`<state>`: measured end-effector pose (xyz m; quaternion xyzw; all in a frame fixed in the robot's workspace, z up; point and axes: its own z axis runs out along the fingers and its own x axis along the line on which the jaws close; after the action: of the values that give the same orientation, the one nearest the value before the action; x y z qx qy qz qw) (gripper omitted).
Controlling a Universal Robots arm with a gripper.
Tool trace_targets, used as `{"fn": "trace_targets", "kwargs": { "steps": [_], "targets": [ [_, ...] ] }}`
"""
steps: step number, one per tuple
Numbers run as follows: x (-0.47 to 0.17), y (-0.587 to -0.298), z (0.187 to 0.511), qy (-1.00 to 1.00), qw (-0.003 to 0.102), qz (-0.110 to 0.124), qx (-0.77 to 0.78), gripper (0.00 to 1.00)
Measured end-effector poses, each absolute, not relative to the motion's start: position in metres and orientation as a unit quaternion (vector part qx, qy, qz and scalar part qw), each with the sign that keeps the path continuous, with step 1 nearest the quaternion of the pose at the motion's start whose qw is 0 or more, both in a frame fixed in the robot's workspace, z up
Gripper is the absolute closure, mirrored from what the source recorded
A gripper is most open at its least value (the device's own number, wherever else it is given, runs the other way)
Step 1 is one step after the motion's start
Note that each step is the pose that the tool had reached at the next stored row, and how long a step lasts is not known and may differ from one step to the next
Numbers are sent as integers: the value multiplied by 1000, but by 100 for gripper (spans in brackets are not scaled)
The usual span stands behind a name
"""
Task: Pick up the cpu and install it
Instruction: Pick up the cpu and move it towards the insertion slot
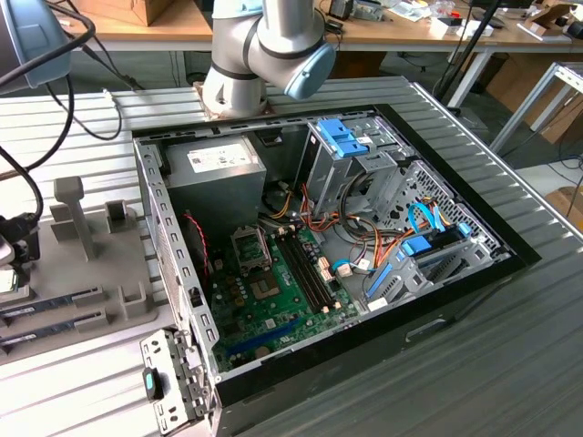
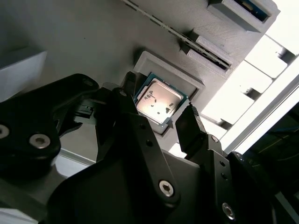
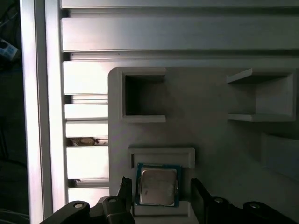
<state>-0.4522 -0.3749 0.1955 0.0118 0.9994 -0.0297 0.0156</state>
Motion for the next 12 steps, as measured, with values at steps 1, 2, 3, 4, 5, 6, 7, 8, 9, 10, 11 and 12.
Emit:
{"fn": "trace_targets", "kwargs": {
  "steps": [1,2,3,4,5,6,7,8,9,10,11,12],
  "targets": [
    [-452,-375,195,999,16,-30,12,38],
    [-452,-375,194,999,16,-30,12,38],
    [-452,-375,193,999,16,-30,12,38],
    [-452,-375,193,999,16,-30,12,38],
    [-452,-375,193,999,16,-30,12,38],
    [-452,-375,192,999,16,-30,12,38],
    [-452,-375,192,999,16,-30,12,38],
    [-452,-375,192,999,16,-30,12,38],
    [-452,-375,192,999,16,-30,12,38],
    [-453,-375,192,999,16,-30,12,38],
    [-453,-375,192,999,16,-30,12,38],
    [-453,-375,192,999,16,-30,12,38]
  ]
}}
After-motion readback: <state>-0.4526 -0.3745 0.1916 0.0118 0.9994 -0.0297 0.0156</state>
